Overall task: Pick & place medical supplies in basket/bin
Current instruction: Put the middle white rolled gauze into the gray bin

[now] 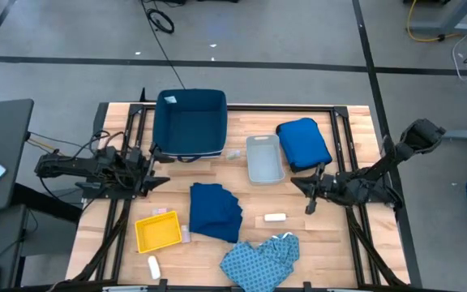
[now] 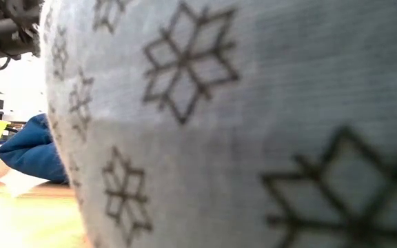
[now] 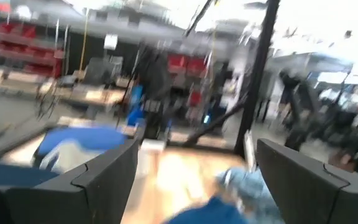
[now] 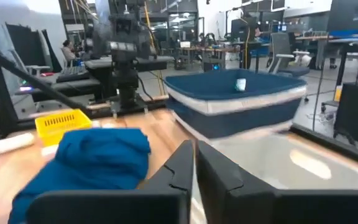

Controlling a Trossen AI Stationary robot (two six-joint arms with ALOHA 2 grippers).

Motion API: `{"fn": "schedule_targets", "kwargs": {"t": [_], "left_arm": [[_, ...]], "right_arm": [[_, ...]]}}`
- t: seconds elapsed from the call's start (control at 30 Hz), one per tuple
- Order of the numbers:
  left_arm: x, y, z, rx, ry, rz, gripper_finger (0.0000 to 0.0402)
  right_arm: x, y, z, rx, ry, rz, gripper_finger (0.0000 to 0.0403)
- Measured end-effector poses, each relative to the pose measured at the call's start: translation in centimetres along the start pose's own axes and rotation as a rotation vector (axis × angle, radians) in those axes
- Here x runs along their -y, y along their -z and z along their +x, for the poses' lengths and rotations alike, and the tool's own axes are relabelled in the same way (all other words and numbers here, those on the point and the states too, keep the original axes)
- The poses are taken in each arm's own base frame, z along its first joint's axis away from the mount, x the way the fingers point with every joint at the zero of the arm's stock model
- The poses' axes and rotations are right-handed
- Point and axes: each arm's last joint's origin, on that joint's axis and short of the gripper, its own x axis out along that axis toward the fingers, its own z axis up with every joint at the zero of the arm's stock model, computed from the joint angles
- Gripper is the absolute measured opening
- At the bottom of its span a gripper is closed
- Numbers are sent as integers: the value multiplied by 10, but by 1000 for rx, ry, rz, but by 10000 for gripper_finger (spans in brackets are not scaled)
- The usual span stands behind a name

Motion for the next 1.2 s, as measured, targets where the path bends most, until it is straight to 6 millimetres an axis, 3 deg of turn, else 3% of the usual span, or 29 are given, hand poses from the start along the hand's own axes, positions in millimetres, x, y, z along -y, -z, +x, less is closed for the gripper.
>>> {"fn": "schedule_targets", "kwargs": {"t": [0.17,0.33,0.47,0.57,0.67,0.83,1.03,1.2], "left_arm": [[-4,14,6,-141,-104,97,340],[-8,14,14,-207,-234,190,355],[-9,10,21,-263,-315,269,356],[-9,4,28,-297,-328,335,355],[-7,-8,37,-329,-319,402,355],[-4,-23,48,-471,-309,455,355],[-4,-22,59,-535,-309,506,355],[-6,-18,62,-561,-359,532,355]], "right_arm": [[-7,-22,39,-99,43,-120,136],[-8,-63,79,-333,84,-239,230],[-1,-93,99,-480,119,-313,262],[3,-102,108,-551,89,-350,267],[6,-100,115,-617,22,-336,264],[4,-79,120,-796,-122,-221,250],[-17,-61,116,-907,-231,-199,234],[-35,-57,118,-1077,-208,-221,240]]}}
